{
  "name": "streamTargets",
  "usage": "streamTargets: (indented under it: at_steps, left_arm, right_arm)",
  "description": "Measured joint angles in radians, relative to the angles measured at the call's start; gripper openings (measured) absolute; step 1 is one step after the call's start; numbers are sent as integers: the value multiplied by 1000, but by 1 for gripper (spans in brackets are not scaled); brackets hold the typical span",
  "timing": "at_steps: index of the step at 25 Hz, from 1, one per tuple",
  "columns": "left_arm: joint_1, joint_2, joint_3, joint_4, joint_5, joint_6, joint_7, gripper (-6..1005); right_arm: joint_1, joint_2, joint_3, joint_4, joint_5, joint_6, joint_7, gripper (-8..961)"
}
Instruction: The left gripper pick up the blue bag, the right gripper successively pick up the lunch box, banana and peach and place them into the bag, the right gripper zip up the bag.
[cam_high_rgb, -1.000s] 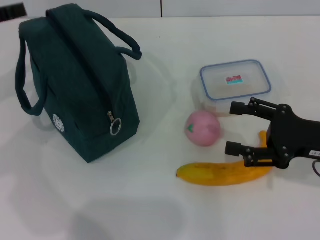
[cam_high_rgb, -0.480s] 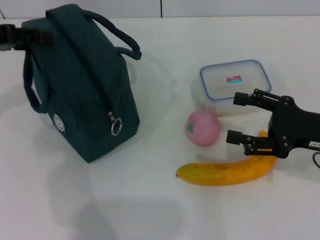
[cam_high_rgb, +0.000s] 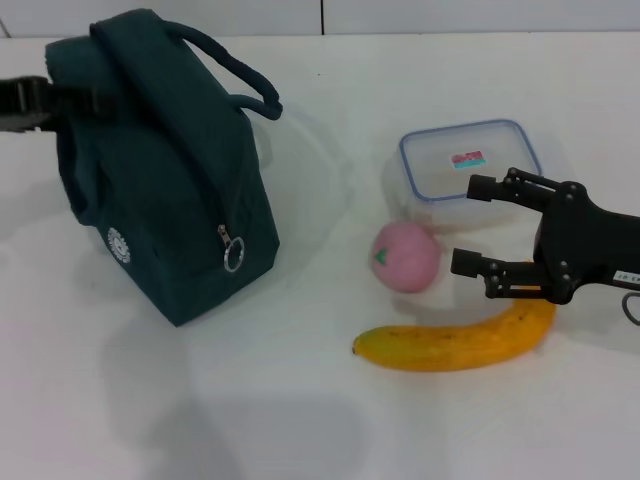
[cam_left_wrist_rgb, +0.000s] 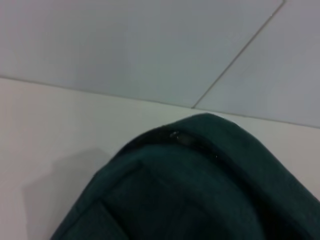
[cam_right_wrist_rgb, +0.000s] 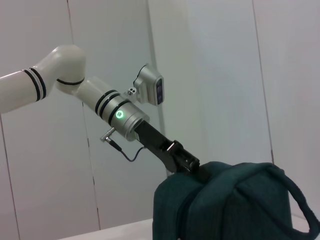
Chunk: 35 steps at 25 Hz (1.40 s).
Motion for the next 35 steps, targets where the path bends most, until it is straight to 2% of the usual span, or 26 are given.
streamTargets:
  at_steps: [1, 2, 5, 13, 19, 23, 30, 35]
  left_arm:
    - [0, 0, 0, 0, 0, 0, 0, 850]
    - [3, -11, -1, -9, 2, -3, 26, 850]
    - [0, -17, 8, -13, 16, 2, 32, 849]
    - [-22, -12, 19, -35, 28, 61, -7, 594]
    - [-32, -14, 14, -35, -4, 127, -19, 412]
    - [-32, -15, 18, -33, -30, 178, -14, 226]
    - [-34, -18, 30, -30, -105, 224, -17, 34]
    - [-48, -18, 30, -50, -101, 227, -23, 34]
  right_arm:
    - [3, 0, 0, 0, 0, 1, 0, 889]
    - [4, -1, 0, 0, 0, 2, 0, 889]
    - [7, -1, 0, 2, 0, 5, 0, 889]
    - [7, -3, 12, -1, 1, 5, -1, 888]
    - [-3, -6, 77, 6, 2, -1, 8, 889]
    - [-18, -10, 138, 7, -1, 16, 33, 889]
    - [-33, -1, 205, 18, 4, 173, 142, 888]
    - [-18, 1, 233, 95, 90, 306, 247, 889]
